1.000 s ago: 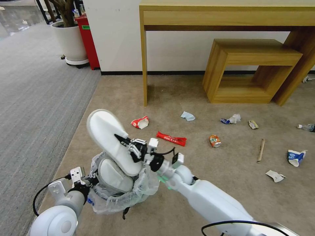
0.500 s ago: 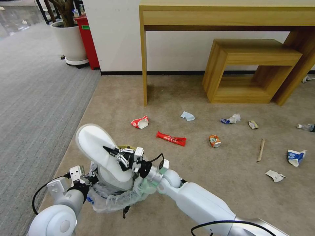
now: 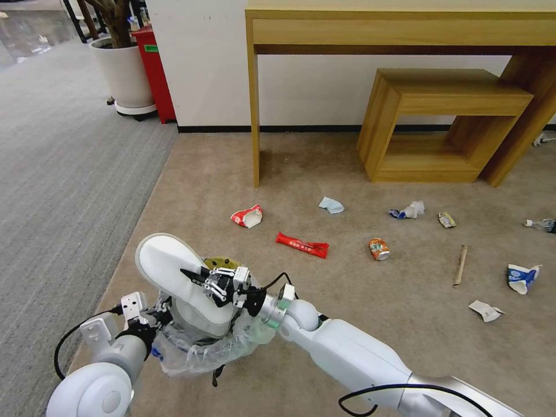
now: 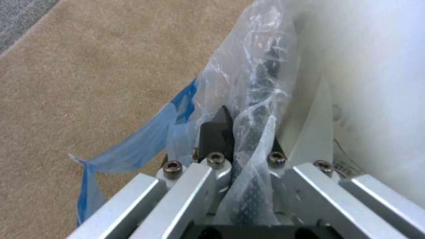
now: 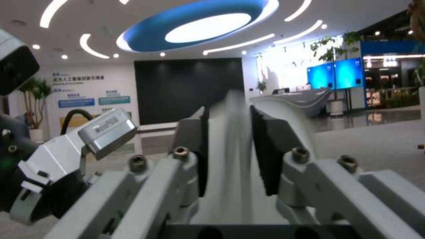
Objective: Pick up the trash bin and place the garbage on the floor into it.
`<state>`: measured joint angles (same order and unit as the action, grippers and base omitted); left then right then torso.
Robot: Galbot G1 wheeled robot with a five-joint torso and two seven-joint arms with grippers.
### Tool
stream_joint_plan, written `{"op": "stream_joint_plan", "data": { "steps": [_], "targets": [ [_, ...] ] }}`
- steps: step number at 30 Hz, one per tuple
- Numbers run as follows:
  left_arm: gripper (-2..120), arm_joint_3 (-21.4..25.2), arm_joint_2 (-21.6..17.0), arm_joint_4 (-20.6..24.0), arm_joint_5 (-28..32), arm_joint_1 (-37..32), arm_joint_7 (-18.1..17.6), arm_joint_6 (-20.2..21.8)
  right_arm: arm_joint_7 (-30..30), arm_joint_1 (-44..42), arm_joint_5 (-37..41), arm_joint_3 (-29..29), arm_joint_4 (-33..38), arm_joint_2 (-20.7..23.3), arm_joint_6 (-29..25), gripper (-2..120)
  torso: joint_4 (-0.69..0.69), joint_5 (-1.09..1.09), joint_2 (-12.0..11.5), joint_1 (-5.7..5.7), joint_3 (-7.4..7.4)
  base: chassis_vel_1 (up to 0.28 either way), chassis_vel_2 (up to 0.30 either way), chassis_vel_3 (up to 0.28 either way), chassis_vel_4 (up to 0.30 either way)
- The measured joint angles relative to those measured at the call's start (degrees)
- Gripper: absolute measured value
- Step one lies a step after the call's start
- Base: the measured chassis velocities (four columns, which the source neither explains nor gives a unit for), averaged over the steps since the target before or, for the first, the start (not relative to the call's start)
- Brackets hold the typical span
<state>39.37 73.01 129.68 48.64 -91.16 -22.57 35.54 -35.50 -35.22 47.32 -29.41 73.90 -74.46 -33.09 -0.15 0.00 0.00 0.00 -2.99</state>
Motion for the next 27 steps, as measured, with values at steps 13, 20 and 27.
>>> {"op": "stream_joint_plan", "data": {
  "steps": [13,20,27],
  "targets": [
    [1,-0.2,0.0,-1.1,0.0,0.5,0.0,-0.1,0.4,-0.7,-0.5,4.2,5.4,4.6,1.0,77,0.0,0.0,0.0,0.0,0.0,0.0,0.0,0.0,0.0],
    [1,0.0,-0.3,-1.7,0.1,1.0,-0.1,-0.1,1.0,-1.1,2.7,3.9,9.9,11.4,5.1,97,-0.02,-0.01,0.0,0.0,0.0,0.0,0.0,0.0,0.0],
    [1,-0.1,-0.4,-2.1,0.4,1.5,-0.2,-0.2,4.2,-0.3,1.7,1.8,13.0,17.9,8.7,96,-0.01,0.0,0.0,0.0,0.0,0.0,0.0,0.0,0.0]
  ]
}}
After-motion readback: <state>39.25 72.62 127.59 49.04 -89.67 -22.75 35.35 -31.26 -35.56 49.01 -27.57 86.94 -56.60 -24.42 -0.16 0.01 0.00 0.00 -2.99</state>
